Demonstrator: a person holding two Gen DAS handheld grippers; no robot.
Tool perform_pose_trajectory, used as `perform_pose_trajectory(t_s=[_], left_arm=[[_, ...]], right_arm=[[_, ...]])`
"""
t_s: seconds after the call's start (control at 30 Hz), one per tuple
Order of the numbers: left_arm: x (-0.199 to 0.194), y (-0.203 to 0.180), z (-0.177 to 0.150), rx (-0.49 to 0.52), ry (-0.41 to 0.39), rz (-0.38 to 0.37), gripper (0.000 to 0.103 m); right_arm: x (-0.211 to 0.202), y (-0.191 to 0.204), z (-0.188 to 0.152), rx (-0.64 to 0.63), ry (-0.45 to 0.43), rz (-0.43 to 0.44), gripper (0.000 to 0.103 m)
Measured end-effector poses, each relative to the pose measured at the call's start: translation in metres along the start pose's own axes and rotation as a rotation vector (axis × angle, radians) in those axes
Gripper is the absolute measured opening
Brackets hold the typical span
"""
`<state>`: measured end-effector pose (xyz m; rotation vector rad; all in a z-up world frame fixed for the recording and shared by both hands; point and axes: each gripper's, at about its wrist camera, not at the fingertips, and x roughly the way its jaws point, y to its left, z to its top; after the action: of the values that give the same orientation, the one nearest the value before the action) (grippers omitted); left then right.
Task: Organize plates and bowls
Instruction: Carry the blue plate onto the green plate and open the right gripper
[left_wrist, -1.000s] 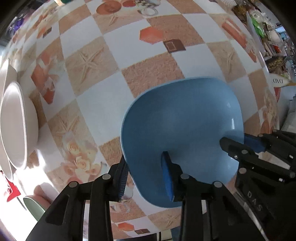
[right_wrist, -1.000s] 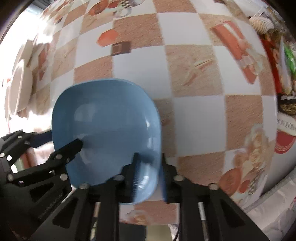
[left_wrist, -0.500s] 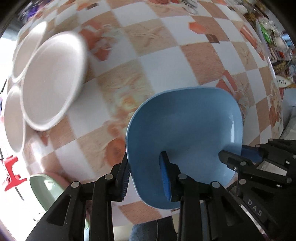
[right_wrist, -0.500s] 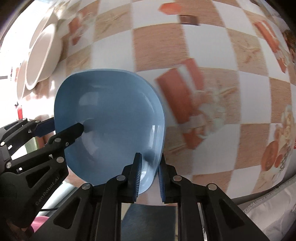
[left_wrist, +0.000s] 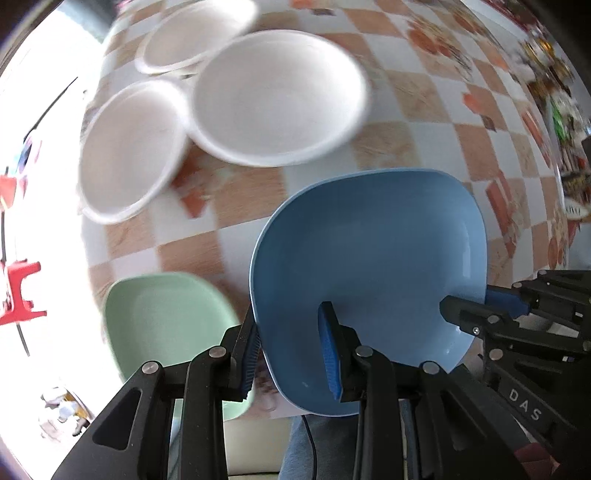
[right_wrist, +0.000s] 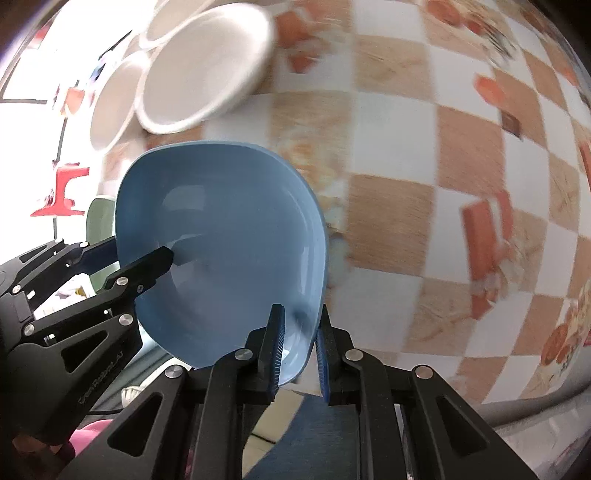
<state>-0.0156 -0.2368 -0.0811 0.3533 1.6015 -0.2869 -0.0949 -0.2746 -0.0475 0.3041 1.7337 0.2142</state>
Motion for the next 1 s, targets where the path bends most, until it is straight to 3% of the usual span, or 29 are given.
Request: perform_pose_trajectory(t_s=[0.03,0.2,0.5,0.77,0.83,1.0], left_arm=[[-0.001,0.008,0.000,-0.015,-0.007,0.004,0.033],[-0.006,0.052,-0.019,-0.076,-0.025,0.025,0.033],[-0.002,0.092,-0.053,-0.167,-0.014,0.061,0.033],[0.015,0.129,-0.084,-0.196,-0.016,0.088,0.033],[0.012,0.124,-0.082,-0.198,-0.017,0.098,0.033],[0.021,0.154,-0.092,-0.204,-0.015,0.129,0.033]], right_arm=[[-0.007,-0.009,-0.002,-0.017,0.001,0.000,0.019],[-0.002,0.023,-0.001,-0.082,0.010,0.008,0.019],[0.025,0.060,-0.015,-0.201,0.055,0.025,0.019],[0.035,0.083,-0.010,-0.251,0.088,0.021,0.019],[0.040,0.092,-0.008,-0.255,0.092,0.020,0.019],[0.058,0.116,0.003,-0.277,0.111,0.020,0.019]])
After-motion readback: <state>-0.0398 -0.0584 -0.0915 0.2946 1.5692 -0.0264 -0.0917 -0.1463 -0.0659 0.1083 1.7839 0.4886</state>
